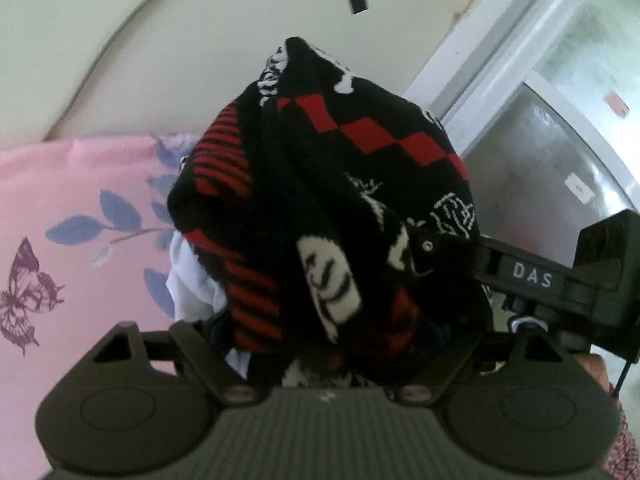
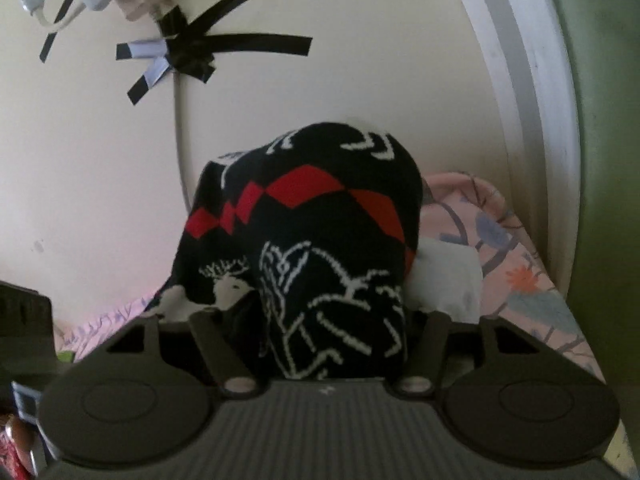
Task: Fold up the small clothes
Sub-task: 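Lift the folded sweater with both grippers and carry it onto the white cloth pile, then open both grippers and pull them back from the stacked sweater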
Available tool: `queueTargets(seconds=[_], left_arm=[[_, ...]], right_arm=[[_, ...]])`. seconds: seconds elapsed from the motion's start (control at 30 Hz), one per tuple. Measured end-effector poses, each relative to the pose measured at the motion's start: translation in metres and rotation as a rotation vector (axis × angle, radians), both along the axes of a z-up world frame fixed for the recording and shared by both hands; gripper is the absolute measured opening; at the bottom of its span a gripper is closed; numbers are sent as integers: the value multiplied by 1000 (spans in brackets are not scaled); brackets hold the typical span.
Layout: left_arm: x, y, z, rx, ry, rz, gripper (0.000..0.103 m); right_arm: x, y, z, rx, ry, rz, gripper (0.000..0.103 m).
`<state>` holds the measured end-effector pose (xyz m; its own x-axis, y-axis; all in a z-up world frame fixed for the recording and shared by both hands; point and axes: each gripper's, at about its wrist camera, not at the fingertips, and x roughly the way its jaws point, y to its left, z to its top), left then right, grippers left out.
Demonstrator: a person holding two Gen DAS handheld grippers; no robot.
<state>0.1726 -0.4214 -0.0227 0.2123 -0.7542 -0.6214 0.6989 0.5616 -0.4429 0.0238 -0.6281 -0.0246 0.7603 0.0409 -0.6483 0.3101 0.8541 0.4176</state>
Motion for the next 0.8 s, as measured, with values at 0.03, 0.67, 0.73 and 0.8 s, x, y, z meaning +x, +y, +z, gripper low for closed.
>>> queueTargets(seconds=[0.03,0.67,0.73,0.8], left_arm=[[-3,0,2,14,-13,-4,85],[-111,158,-11,255,-322,216,100],[-124,173,-14,270,-351,261,102],[-135,189,-14,266,-366,291,103]], right_arm=[[-1,2,0,-9,-3,-5,53],[-157,156,11,-75,-21,-264,81],[-171,179,6,-67,-17,-280,81],[-182,203,9,-126,-17,-291,84]])
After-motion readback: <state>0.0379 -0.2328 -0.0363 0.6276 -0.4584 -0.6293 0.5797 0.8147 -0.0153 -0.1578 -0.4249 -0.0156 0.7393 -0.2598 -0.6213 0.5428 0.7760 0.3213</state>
